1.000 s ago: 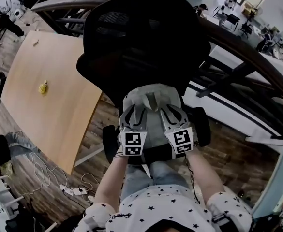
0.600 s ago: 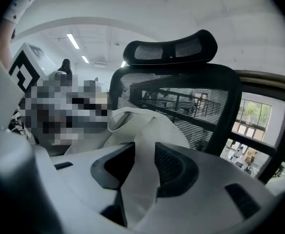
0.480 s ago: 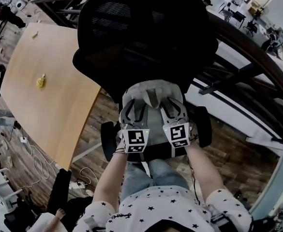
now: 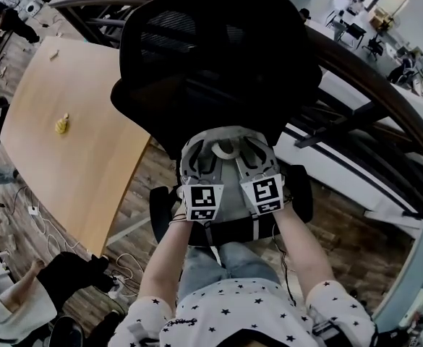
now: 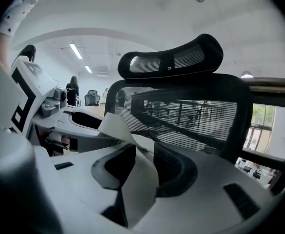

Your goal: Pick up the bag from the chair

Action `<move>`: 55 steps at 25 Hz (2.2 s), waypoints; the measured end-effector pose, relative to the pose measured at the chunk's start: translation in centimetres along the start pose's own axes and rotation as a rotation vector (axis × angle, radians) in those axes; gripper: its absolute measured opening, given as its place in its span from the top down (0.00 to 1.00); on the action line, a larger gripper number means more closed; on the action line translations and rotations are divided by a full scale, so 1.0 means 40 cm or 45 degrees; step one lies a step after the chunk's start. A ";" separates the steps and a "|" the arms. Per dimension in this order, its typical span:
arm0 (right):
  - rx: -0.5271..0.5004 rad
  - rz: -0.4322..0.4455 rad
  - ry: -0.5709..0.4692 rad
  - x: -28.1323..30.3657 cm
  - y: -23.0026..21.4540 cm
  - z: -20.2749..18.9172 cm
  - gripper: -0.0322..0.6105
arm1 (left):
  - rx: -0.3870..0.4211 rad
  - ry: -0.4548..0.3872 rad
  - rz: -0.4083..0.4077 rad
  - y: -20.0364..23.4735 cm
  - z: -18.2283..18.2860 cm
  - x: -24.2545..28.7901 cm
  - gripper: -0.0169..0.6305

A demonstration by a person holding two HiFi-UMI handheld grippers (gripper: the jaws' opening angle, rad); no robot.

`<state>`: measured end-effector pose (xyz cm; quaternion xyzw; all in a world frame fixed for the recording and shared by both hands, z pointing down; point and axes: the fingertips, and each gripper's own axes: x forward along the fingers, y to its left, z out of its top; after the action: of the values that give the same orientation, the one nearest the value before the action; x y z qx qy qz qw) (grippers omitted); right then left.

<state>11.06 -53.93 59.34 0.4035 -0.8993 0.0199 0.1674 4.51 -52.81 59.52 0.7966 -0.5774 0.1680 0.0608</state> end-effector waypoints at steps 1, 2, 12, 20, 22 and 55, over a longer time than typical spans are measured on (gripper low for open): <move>0.001 0.008 -0.005 0.005 0.000 0.008 0.78 | -0.008 -0.001 0.003 0.003 0.009 0.004 0.68; 0.001 0.014 -0.009 0.010 0.001 0.015 0.78 | -0.018 -0.003 0.004 0.005 0.014 0.008 0.68; 0.067 0.082 -0.024 0.050 0.018 0.044 0.84 | -0.094 -0.058 0.053 0.030 0.058 0.038 0.73; 0.172 0.030 -0.058 0.024 0.014 0.061 0.91 | -0.138 -0.088 0.077 0.032 0.068 -0.001 0.87; 0.173 0.034 -0.065 0.012 0.033 0.068 0.91 | -0.142 -0.098 0.073 0.028 0.070 -0.023 0.90; 0.134 -0.138 -0.374 -0.728 0.613 0.232 0.92 | -0.151 -0.379 -0.075 -0.234 0.106 -0.932 0.95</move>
<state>8.46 -18.05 43.78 0.4581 -0.8888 -0.0014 0.0137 3.86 -17.46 43.86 0.8244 -0.5653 0.0117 0.0264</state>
